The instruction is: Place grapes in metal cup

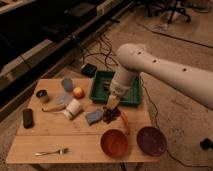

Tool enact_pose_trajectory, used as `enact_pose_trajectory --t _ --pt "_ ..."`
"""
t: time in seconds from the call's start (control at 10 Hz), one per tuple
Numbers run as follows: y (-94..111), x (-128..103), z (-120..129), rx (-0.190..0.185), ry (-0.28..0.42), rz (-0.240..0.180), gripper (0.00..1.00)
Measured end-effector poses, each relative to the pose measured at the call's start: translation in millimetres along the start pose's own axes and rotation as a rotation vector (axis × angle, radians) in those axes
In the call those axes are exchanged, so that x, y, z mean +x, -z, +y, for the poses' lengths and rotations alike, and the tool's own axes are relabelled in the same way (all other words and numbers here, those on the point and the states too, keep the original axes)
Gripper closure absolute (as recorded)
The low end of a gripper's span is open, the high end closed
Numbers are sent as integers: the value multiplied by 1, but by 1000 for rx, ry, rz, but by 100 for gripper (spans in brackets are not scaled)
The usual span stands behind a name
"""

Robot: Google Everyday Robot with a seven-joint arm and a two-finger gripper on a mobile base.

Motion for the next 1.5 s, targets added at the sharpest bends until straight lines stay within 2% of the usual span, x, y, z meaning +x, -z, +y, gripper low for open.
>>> enact_pose_trajectory --t 0.7,0.9,1.0,1.2,1.3,1.5 --pt "1 -1 -2 -1 3 -3 100" --pt "2 -11 -3 0 52 -53 100" --pt "3 -21 -5 3 73 -61 100" --pt "1 -63 -15 7 125 -81 100" --pt "1 -77 -21 8 136 -90 100" --pt "4 -118 -44 14 177 -120 100"
